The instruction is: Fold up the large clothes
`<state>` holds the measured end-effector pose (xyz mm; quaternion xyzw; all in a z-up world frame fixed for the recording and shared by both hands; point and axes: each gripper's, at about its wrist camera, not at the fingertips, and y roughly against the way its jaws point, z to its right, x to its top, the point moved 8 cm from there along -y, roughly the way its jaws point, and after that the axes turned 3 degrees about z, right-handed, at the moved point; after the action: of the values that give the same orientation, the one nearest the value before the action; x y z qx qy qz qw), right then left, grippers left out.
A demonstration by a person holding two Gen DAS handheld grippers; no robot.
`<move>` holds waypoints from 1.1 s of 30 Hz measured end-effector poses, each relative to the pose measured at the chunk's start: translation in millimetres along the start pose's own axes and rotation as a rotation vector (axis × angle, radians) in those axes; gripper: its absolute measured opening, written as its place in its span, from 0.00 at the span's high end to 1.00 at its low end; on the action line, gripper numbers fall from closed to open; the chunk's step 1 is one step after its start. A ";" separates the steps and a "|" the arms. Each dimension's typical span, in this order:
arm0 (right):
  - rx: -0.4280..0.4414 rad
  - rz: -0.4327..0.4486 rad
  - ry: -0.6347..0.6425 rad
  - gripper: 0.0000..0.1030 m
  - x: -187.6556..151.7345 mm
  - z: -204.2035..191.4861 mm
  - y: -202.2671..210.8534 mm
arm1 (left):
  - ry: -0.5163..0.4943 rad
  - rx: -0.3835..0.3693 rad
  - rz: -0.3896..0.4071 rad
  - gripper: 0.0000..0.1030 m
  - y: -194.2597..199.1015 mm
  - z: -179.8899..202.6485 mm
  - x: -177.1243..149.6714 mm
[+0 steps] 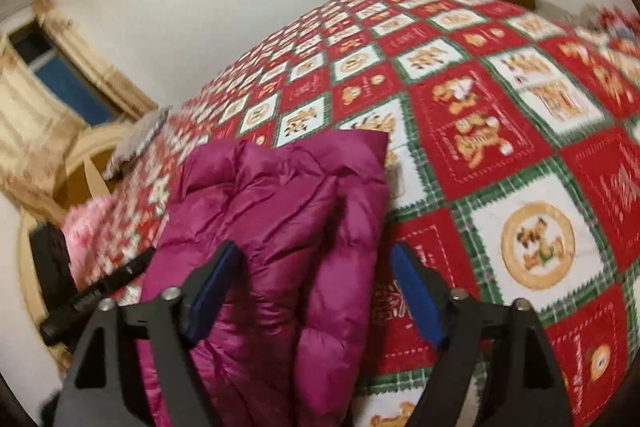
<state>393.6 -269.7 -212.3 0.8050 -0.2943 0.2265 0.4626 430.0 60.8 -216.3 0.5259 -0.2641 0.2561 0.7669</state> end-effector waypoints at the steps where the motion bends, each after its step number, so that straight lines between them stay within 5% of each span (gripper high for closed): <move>1: -0.001 -0.007 0.012 0.18 -1.1 -0.8 -3.2 | -0.007 0.003 -0.001 0.23 -1.5 2.1 -0.4; 15: 0.067 -0.106 0.010 0.12 -18.8 1.2 -31.7 | -0.055 0.045 -0.018 0.17 -17.4 10.0 -5.4; 23: 0.060 -0.146 0.113 0.12 -24.5 -20.5 -48.7 | -0.034 -0.034 -0.053 0.17 -26.5 17.7 -8.1; 27: 0.082 -0.164 0.118 0.25 -30.2 -24.6 -47.6 | -0.034 -0.073 -0.046 0.17 -24.2 21.0 -12.3; 33: 0.107 -0.170 0.105 0.51 -40.5 -31.6 -37.6 | -0.057 -0.089 -0.021 0.35 -8.8 31.3 -19.8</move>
<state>387.1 -216.3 -246.3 0.8376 -0.1876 0.2437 0.4515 417.2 26.2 -225.9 0.5009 -0.2915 0.2210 0.7844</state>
